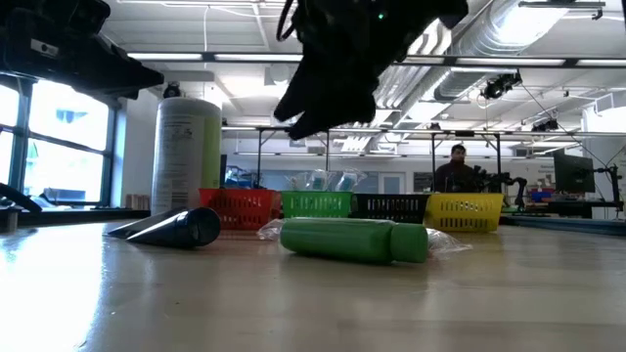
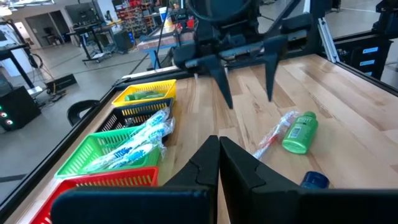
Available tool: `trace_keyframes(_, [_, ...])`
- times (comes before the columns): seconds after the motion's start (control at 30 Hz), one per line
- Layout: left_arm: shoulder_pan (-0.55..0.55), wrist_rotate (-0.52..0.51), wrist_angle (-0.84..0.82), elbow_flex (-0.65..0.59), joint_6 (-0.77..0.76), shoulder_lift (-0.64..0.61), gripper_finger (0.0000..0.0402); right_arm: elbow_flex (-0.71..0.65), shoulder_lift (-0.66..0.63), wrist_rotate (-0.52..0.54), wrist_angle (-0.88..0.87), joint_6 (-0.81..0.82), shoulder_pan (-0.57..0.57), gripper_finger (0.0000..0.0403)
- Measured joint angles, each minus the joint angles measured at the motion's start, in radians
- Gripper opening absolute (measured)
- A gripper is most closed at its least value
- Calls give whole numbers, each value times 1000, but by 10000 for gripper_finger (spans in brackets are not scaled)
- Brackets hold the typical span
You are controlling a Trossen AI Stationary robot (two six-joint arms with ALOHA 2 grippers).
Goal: Pick & Place Travel size toiletries
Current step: Put the red toothbrush into the green bin
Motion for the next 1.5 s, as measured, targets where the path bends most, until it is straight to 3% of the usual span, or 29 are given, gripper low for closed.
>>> trace_keyframes(0.23, [0, -1, 8, 0, 0, 0, 8, 0, 76, -10, -10, 75, 0, 276])
trace_keyframes(0.47, [0, -2, 8, 0, 0, 0, 8, 0, 149, -23, -23, 177, 0, 257])
trace_keyframes(1.03, [0, -3, 6, 0, 0, 0, 8, 2, 211, -22, -67, 181, 21, 238])
trace_keyframes(1.5, [0, -4, 6, 0, 0, 0, 8, 2, 210, 100, -168, 272, 19, 238])
